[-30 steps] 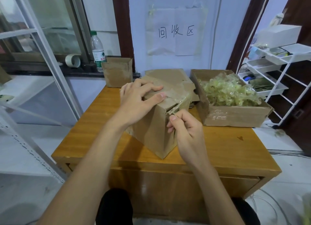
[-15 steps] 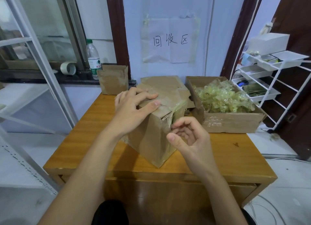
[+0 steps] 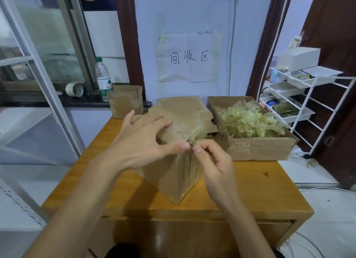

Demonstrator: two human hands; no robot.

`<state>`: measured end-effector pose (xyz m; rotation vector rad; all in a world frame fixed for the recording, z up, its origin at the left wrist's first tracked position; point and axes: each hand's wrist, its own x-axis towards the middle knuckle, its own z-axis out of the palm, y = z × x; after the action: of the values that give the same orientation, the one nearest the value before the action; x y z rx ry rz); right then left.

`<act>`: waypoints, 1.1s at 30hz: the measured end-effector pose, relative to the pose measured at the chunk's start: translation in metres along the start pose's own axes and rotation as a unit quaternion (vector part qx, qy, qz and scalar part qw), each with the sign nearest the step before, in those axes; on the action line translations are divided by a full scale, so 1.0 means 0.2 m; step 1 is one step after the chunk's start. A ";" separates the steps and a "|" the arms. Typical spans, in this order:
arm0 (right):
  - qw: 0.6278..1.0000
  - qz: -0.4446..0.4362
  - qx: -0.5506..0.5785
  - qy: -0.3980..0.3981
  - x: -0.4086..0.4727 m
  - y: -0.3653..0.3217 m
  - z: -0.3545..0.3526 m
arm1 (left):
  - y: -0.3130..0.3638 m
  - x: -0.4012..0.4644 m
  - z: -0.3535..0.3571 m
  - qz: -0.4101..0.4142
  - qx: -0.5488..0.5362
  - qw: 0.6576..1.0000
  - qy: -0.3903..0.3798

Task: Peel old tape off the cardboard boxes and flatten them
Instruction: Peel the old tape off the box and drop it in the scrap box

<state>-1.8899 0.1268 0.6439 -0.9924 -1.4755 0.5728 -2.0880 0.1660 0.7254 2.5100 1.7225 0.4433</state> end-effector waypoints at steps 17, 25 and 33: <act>0.993 0.027 0.113 0.006 -0.04 0.07 -0.11 | 0.10 -0.01 0.07 -0.018 0.047 0.998 0.022; 0.996 0.075 -0.029 0.025 0.09 -0.15 -0.04 | 0.14 -0.04 0.08 -0.029 0.049 0.998 0.021; 0.988 0.132 0.071 0.020 0.08 -0.06 -0.05 | 0.14 -0.04 0.10 -0.033 0.042 0.998 0.031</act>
<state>-1.8825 0.1321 0.6641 -1.0875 -1.2567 0.8317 -2.0598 0.1496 0.7112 2.5128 1.8773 0.4593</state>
